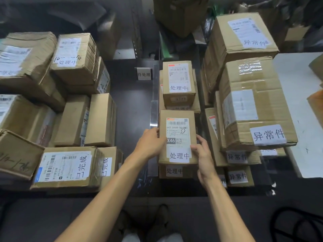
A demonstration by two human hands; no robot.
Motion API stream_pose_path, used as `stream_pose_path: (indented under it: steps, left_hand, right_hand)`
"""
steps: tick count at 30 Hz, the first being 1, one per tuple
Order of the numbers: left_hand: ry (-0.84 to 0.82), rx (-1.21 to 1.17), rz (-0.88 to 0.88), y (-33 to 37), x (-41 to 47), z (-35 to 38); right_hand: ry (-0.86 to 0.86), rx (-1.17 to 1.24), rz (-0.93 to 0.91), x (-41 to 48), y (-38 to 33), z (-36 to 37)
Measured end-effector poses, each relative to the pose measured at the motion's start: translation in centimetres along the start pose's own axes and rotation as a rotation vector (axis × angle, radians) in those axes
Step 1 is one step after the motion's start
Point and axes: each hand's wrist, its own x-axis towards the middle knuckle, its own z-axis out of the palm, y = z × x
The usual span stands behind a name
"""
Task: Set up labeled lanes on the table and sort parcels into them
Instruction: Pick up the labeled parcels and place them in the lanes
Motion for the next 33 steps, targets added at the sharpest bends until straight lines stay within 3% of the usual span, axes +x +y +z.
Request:
stream_pose_path:
  steps: [9, 18, 23, 28, 33]
  left_hand:
    - [0.098, 0.076, 0.11, 1.6, -1.6, 0.0]
    - [0.08, -0.248, 0.397, 3.3, -6.4, -4.7]
    - [0.255, -0.373, 0.487, 0.7, -10.1, -11.5]
    - [0.486, -0.519, 0.452, -3.1, -13.6, -19.4]
    - [0.588, -0.535, 0.421, -5.7, -15.1, -26.5]
  right_hand:
    - [0.033, -0.227, -0.229, -1.7, -4.5, -0.1]
    - [-0.125, -0.184, -0.411, -5.7, -10.3, 4.8]
    - [-0.316, -0.152, -0.547, -7.8, -13.8, 11.7]
    - [-0.495, -0.154, -0.627, -9.4, -16.1, 20.1]
    - [-0.581, -0.169, -0.63, -9.8, -16.8, 27.5]
